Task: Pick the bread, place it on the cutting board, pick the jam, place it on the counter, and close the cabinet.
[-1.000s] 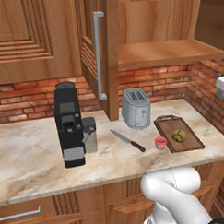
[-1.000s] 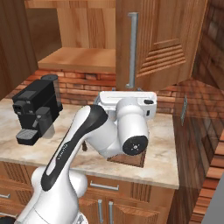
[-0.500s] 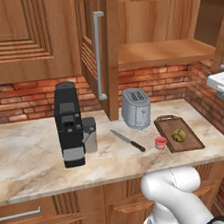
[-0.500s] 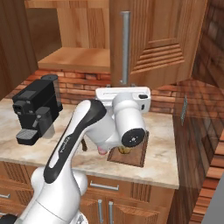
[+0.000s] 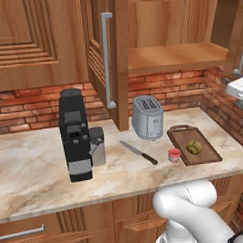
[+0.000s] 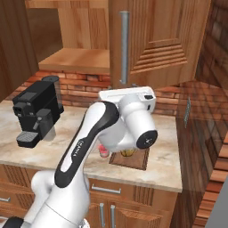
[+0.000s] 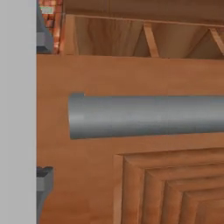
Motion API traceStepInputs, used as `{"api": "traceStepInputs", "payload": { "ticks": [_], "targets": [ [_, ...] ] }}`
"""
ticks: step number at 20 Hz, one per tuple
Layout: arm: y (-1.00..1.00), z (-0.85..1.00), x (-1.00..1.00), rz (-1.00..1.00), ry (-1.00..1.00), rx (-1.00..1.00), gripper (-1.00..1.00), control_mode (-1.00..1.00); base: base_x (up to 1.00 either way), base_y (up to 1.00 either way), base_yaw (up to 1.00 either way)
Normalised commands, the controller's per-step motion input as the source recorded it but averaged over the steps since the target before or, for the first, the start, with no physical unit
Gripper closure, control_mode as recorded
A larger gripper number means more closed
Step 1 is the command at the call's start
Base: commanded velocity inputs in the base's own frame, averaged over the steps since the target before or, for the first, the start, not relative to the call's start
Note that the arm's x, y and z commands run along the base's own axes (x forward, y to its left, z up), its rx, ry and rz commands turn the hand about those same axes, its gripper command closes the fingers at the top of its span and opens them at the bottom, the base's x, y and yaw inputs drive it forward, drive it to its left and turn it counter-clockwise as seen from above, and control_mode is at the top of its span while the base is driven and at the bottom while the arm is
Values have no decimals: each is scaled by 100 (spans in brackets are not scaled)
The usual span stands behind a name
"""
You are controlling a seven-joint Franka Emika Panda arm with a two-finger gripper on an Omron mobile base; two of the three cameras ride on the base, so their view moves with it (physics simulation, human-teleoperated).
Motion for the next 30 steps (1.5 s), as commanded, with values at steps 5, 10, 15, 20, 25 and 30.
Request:
{"api": "traceStepInputs", "payload": {
  "ticks": [5, 10, 15, 20, 25, 30],
  "targets": [
    [2, -5, 5, 26, 0, 0, -100, -100, 0, 0, 0],
    [7, -1, 35, 17, 0, 0, -100, -100, 0, 0, 0],
    [7, -6, 61, 7, 0, 0, -100, -100, 0, 0, 0],
    [13, -5, 58, 1, 0, 0, -100, -100, 0, 0, 0],
    [18, 0, 39, 0, 0, 0, -100, -100, 0, 0, 0],
    [26, 0, 26, -2, 0, 0, -100, -100, 0, 0, 0]
  ]
}}
